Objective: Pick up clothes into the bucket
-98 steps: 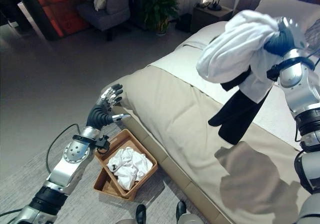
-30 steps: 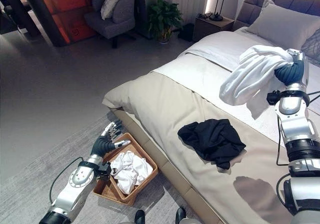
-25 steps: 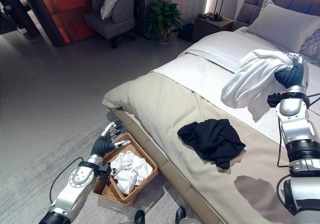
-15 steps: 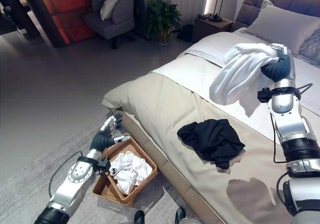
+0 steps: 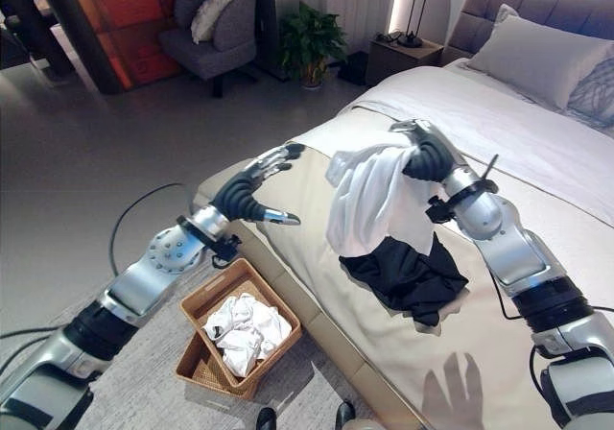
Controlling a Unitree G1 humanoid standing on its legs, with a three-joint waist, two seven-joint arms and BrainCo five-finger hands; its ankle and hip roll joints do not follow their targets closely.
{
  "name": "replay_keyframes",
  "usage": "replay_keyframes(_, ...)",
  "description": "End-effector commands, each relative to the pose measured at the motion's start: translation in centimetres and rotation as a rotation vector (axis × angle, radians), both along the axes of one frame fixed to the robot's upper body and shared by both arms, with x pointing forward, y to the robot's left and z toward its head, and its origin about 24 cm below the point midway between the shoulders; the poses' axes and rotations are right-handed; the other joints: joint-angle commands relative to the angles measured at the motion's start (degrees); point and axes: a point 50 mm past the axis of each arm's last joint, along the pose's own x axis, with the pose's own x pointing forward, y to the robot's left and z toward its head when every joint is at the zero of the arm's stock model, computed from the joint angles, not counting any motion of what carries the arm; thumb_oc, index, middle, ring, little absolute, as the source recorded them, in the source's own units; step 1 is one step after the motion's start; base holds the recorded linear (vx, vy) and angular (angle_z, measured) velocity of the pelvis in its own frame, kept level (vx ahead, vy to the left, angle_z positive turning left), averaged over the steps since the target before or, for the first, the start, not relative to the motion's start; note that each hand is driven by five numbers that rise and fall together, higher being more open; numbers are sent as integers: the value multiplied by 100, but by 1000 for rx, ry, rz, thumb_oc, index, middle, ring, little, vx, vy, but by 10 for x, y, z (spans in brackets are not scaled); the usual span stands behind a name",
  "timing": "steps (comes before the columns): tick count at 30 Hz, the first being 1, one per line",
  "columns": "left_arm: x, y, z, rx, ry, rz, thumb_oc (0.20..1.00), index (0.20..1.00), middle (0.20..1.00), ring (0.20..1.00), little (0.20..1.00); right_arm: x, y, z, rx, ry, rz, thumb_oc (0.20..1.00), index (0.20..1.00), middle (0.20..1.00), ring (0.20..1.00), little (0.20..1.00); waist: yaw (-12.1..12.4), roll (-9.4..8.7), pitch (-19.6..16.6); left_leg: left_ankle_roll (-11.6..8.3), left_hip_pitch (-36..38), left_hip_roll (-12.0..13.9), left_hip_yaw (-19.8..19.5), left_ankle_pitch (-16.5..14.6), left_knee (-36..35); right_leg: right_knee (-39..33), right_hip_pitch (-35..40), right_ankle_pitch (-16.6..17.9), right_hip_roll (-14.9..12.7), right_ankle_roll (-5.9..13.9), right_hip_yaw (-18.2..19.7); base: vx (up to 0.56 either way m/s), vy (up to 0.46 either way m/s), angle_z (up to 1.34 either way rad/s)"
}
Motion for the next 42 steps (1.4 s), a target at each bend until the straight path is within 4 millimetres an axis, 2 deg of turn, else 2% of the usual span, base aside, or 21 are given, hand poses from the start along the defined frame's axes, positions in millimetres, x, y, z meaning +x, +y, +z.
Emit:
replay_keyframes(1, -1, -18, 23, 9, -86, -93, 1000, 1000, 1000, 1000, 1000, -2, 21, 35, 9, -139, 92, 200, 200, 200, 200, 200, 57, -294, -414, -23, -119, -63, -161, -649, 583, 609, -98, -329, -537, 512, -39, 0, 0, 0)
replay_keyframes(12, 5, -35, 15, 32, -102, -69, 1000, 1000, 1000, 1000, 1000, -15, 63, 38, 134, -161, 283, 200, 200, 200, 200, 200, 72, -276, -376, 23, -136, -88, -184, -655, 605, 622, -100, -330, -555, 505, -24, 0, 0, 0)
replay_keyframes(19, 7, -40, 9, 25, -99, -41, 1000, 1000, 1000, 1000, 1000, -27, 77, 35, 204, -139, 385, 200, 200, 200, 200, 200, 70, -284, -366, 50, -157, -93, -189, -661, 612, 639, -120, -337, -556, 507, -13, 0, 0, 0)
replay_keyframes(22, 9, -39, 8, 70, -147, -6, 1000, 1000, 1000, 1000, 1000, -36, 84, 37, 289, -99, 482, 200, 200, 200, 200, 200, 55, -298, -357, 62, -169, -102, -184, -665, 617, 644, -136, -335, -559, 506, -9, 0, 0, 0)
replay_keyframes(30, 11, -31, 4, 233, -293, 78, 1000, 1000, 1000, 1000, 1000, -49, 83, 42, 501, 15, 649, 200, 200, 200, 200, 200, 42, -335, -361, 76, -180, -110, -153, -684, 624, 656, -180, -330, -556, 522, 39, 0, 0, 0)
replay_keyframes(38, 10, -25, 3, 335, -384, 116, 1000, 1000, 1000, 1000, 1000, -59, 75, 51, 596, 31, 715, 200, 200, 200, 200, 200, 19, -349, -372, 100, -203, -121, -122, -722, 656, 667, -242, -318, -557, 535, 126, 0, 3, -3)
replay_keyframes(39, 9, -22, 5, 353, -406, 123, 887, 887, 887, 887, 887, -61, 71, 53, 623, 20, 715, 200, 200, 200, 200, 200, 12, -344, -376, 109, -202, -125, -114, -734, 656, 666, -261, -308, -554, 538, 159, 10, 4, -6)
replay_keyframes(41, 8, -20, 5, 364, -418, 126, 846, 846, 846, 846, 846, -62, 69, 55, 632, 12, 713, 200, 200, 200, 200, 200, 15, -343, -386, 114, -203, -131, -103, -743, 661, 668, -275, -304, -548, 538, 181, 9, 4, -6)
replay_keyframes(42, 6, -15, 6, 378, -430, 133, 580, 580, 580, 580, 580, -63, 64, 57, 650, -9, 704, 200, 200, 200, 200, 200, 17, -340, -387, 123, -207, -140, -100, -757, 673, 669, -287, -301, -548, 538, 209, 3, 2, -5)
